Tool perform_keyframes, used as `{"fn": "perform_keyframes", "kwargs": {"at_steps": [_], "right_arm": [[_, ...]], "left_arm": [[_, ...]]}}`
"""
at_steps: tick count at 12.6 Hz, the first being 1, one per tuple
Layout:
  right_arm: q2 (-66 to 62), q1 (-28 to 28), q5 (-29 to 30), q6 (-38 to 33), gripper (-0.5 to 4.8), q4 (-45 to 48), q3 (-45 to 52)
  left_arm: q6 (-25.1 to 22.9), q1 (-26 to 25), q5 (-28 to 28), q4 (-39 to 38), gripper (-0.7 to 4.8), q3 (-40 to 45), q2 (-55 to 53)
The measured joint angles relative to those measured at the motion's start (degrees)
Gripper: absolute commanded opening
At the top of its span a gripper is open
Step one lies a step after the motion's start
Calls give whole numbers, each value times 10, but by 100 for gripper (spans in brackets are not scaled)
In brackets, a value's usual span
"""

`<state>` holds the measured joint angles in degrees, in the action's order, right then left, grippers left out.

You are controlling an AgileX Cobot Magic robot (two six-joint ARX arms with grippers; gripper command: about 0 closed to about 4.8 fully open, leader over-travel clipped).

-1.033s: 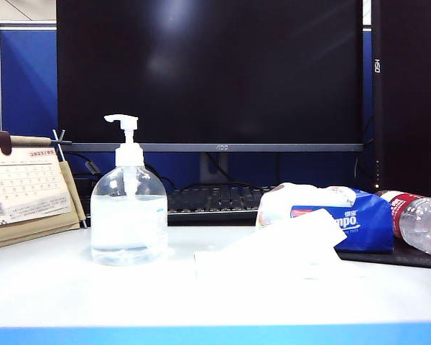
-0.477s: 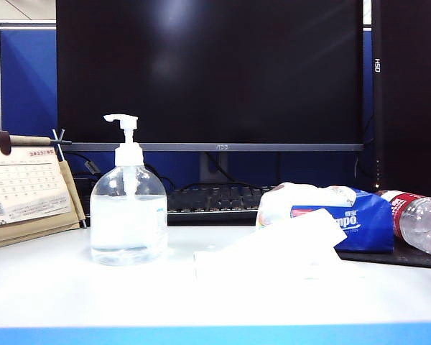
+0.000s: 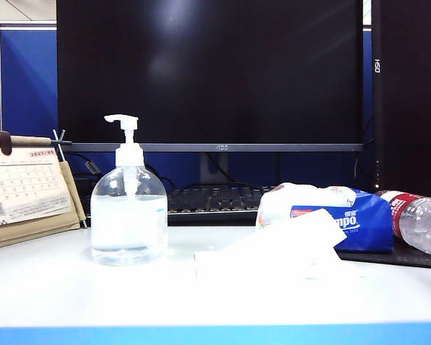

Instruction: Pull out a tissue from the tissue dispenser, then press the switch of the alcohol sanitizer bottle to drop some sanitizer on the paper tissue, and finally place the treated tissue on the table.

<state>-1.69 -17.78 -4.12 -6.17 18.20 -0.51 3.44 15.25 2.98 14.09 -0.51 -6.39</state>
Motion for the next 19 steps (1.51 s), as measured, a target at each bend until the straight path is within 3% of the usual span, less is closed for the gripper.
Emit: {"fn": "perform_keyframes", "kwargs": {"at_steps": [2,9,10,11,13,14,16,19], "right_arm": [[1,-1,1,-1,-4,-39,0],[2,-1,2,-29,-4,-126,0],[7,-1,2,-29,-4,-143,0],[14,10,3,-29,-4,-151,0],[15,73,23,-30,-4,-165,0],[15,126,27,-30,-4,-168,0],[15,136,14,-30,-4,-169,0],[15,85,-15,-30,-4,-169,0]], "left_arm": [[25,0,-54,-40,26,0,0],[26,-1,-61,-83,26,0,5],[26,-31,-42,-125,26,0,61],[26,-76,-16,-114,26,-3,60],[26,-149,21,-123,27,0,61],[26,-176,10,-126,26,0,61],[26,-154,-5,-126,27,0,61],[26,-104,-1,-126,26,0,61]]}}
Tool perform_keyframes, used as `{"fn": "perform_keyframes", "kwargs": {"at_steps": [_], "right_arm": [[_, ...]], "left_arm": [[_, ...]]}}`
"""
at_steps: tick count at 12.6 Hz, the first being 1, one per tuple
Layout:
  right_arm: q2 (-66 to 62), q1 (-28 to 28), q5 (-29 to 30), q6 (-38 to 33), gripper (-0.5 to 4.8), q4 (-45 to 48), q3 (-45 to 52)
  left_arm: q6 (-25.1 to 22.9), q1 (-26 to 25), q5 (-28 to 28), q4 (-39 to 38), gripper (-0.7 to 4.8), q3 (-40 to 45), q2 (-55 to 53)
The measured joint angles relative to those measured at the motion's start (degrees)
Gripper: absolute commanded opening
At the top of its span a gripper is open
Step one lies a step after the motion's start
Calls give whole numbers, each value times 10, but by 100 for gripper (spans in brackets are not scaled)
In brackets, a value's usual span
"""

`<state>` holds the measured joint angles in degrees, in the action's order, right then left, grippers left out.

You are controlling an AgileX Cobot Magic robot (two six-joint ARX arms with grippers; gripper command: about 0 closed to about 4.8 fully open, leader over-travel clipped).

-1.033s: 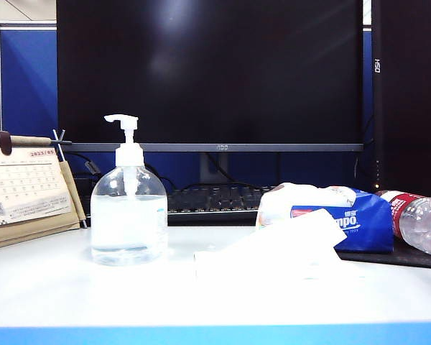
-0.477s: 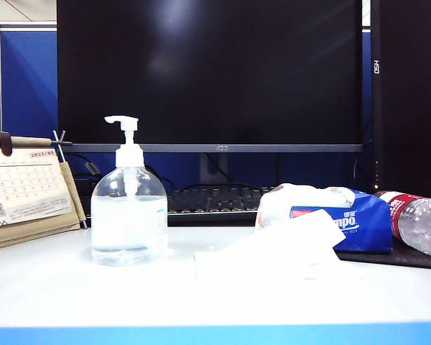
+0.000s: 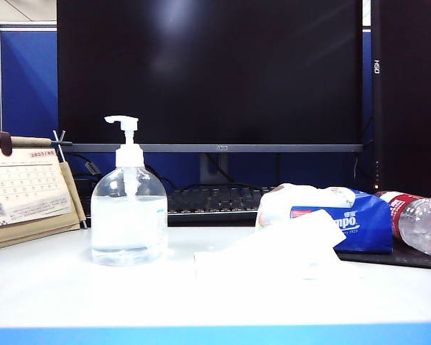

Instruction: Pull out a tissue from the tissue dispenser, then press the switch of the alcohol sanitizer bottle to drop some sanitizer on the paper tissue, and finally place the treated tissue on the table.

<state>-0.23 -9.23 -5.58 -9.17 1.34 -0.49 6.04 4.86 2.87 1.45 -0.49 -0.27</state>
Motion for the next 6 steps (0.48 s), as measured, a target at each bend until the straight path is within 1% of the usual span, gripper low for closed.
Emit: {"fn": "perform_keyframes", "kwargs": {"at_steps": [1,3,6], "right_arm": [[0,-8,0,0,-4,0,0],[0,-5,-2,0,-4,0,0],[0,-6,-3,0,-4,0,0]], "left_arm": [[0,0,1,0,26,0,0],[0,-18,2,0,26,0,0],[0,-18,2,0,27,0,0]]}}
